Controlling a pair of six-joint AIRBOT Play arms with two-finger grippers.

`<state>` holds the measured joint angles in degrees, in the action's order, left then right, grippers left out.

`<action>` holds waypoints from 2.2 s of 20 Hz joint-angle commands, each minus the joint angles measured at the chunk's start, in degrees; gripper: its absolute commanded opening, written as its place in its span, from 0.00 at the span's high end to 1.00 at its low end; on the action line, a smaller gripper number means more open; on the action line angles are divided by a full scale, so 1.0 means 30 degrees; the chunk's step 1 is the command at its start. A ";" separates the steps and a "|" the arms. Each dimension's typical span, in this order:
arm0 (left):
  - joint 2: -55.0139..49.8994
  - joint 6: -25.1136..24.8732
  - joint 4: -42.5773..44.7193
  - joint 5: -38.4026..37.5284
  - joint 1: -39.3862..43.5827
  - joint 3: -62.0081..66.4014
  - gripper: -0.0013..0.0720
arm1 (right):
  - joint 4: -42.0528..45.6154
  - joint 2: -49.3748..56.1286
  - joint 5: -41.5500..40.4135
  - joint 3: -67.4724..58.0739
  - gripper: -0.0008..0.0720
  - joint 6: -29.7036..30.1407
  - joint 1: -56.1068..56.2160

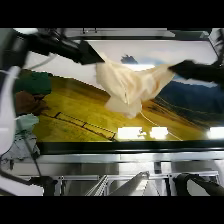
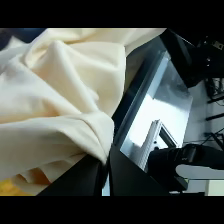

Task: Fold the shirts.

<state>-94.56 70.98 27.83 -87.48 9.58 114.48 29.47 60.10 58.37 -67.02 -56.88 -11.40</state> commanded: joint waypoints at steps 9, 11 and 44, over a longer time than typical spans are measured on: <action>1.4018 -0.0007 0.6900 0.7082 0.0896 -1.2043 0.95 | -0.0029 -0.2004 0.1880 -0.3366 0.97 -0.1552 0.0605; 1.2917 -0.0022 0.6892 0.8626 0.0984 -1.4426 0.95 | 0.0080 0.0889 0.2353 -0.3002 0.97 -0.1545 0.1974; -0.4619 -0.2892 0.5340 0.3140 -0.4692 -1.1839 0.97 | -0.0430 1.0193 -0.2237 0.5799 0.57 -0.1486 0.6725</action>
<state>-106.98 62.89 45.01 -72.79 -5.74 75.92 30.96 90.08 52.03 -49.67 -62.57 7.53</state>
